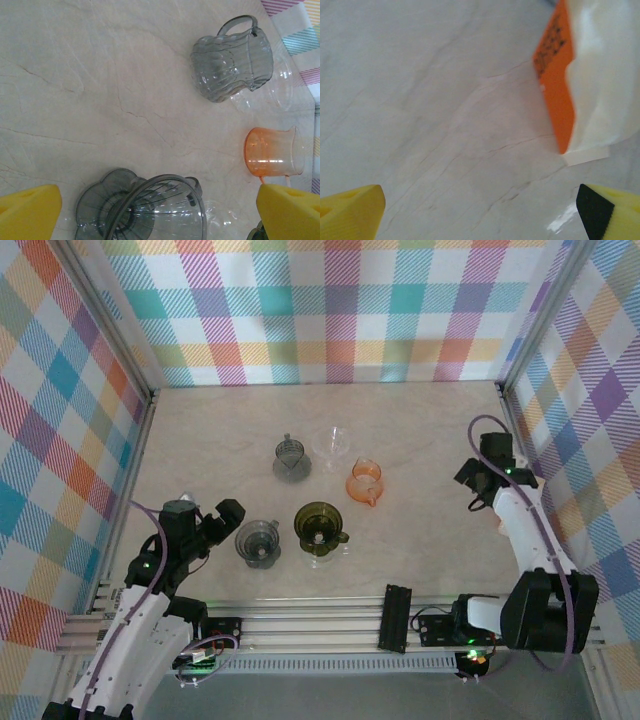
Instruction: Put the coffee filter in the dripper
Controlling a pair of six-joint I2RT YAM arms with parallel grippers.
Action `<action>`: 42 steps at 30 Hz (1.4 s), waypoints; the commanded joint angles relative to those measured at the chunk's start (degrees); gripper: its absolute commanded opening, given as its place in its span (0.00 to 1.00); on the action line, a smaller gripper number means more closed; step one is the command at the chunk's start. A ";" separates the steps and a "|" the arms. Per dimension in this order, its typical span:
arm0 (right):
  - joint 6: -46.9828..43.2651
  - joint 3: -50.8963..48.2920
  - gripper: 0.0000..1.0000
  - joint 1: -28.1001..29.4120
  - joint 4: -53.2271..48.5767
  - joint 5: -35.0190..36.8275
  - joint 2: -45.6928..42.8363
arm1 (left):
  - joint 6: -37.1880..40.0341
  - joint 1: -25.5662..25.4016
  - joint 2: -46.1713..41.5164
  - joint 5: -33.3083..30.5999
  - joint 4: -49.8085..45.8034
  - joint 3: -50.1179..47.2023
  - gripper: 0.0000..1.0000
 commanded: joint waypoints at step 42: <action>-17.35 8.42 0.99 -17.12 10.97 -3.19 11.70 | -0.50 -0.42 5.86 -1.04 4.57 0.26 1.00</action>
